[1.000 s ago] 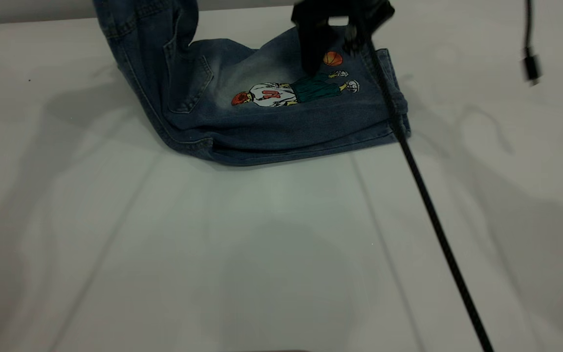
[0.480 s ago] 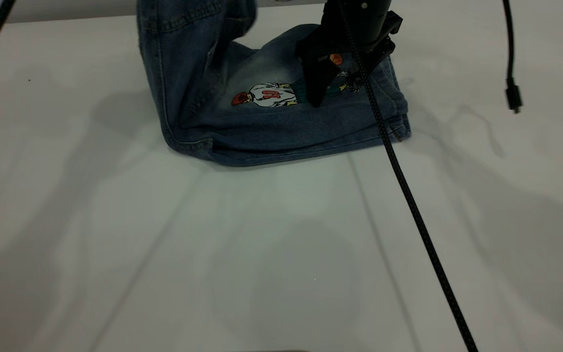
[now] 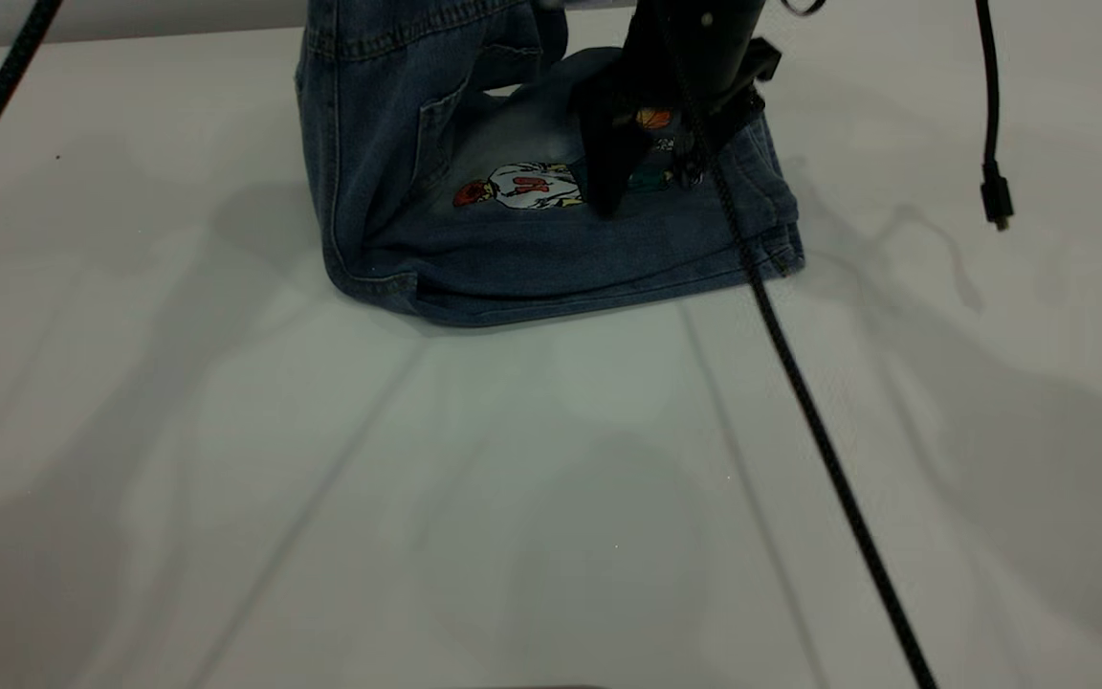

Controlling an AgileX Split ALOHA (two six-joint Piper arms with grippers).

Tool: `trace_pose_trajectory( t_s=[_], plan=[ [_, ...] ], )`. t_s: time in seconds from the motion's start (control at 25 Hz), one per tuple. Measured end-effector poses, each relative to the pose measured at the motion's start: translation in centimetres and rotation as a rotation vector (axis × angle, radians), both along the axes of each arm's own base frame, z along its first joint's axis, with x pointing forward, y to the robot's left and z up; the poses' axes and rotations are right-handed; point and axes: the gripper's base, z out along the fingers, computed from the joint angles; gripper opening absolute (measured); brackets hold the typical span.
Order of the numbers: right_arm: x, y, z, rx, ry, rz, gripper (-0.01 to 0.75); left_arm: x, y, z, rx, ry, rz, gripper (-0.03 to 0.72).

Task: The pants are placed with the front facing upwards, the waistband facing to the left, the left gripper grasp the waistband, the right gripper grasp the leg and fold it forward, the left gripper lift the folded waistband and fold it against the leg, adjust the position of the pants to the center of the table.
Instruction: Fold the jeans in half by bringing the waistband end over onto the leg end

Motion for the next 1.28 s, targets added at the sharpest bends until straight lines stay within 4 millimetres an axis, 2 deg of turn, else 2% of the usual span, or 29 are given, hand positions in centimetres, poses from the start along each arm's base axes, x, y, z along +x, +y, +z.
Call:
trace_pose_trajectory(
  t_s=[0.12, 0.32, 0.44, 0.6, 0.8, 1.0, 1.12, 1.28],
  plan=[
    [1.0, -1.9, 3.3, 0.005, -0.040, -0.026, 0.542, 0.0, 0.0, 0.0, -0.002, -0.003, 0.002, 0.017],
    [2.7, -7.6, 8.7, 0.021, -0.084, -0.163, 0.542, 0.0, -0.2, 0.1, -0.015, -0.008, 0.005, 0.017],
    [3.4, -11.4, 10.8, 0.036, -0.086, -0.274, 0.542, -0.3, -1.5, 0.1, -0.017, -0.022, -0.017, 0.017],
    [3.7, -14.6, 13.9, 0.072, -0.124, -0.372, 0.542, -0.7, -4.3, -1.0, -0.021, -0.035, -0.050, 0.017],
    [3.6, -15.9, 16.4, 0.109, -0.148, -0.401, 0.542, -0.4, -8.1, -4.5, -0.029, -0.073, -0.052, 0.017],
    [3.4, -15.9, 16.9, 0.121, -0.147, -0.398, 0.542, -0.4, -11.3, -9.0, -0.020, -0.082, -0.055, 0.057],
    [3.4, -15.9, 16.9, 0.122, -0.145, -0.394, 0.542, -0.9, -13.0, -11.2, -0.005, -0.088, -0.094, 0.139],
    [3.4, -15.9, 16.9, 0.114, -0.155, -0.366, 0.542, -1.3, -14.2, -12.3, 0.023, -0.149, -0.149, 0.339]
  ],
)
